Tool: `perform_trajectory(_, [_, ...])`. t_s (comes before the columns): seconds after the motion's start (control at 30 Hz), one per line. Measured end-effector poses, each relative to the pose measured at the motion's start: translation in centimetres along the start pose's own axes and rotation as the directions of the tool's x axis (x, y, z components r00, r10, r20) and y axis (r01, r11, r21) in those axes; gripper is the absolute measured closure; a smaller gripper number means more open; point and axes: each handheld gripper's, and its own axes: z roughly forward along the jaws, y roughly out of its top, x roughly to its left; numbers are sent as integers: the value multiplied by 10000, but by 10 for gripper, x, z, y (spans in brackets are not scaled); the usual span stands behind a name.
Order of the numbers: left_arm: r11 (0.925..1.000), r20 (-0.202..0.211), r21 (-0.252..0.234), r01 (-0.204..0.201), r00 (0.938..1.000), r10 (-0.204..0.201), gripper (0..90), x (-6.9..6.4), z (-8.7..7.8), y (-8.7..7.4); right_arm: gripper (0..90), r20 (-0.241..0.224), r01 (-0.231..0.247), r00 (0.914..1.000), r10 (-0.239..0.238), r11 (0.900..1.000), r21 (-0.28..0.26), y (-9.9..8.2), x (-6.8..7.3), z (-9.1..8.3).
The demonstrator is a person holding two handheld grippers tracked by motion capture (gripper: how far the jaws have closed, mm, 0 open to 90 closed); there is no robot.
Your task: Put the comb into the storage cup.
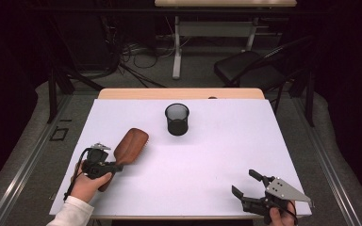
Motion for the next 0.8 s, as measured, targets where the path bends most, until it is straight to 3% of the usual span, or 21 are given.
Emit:
perform_trajectory(0.3, [9983,135,-573,-79,9999,86,727,-4,-11,9,141,14,17,10000,-17,10000,0,0,0,0])
perform_trajectory(0.8, [9879,309,-1512,-334,9988,384,727,-15,-34,24,141,12,15,10000,-15,10000,4,0,0,0])
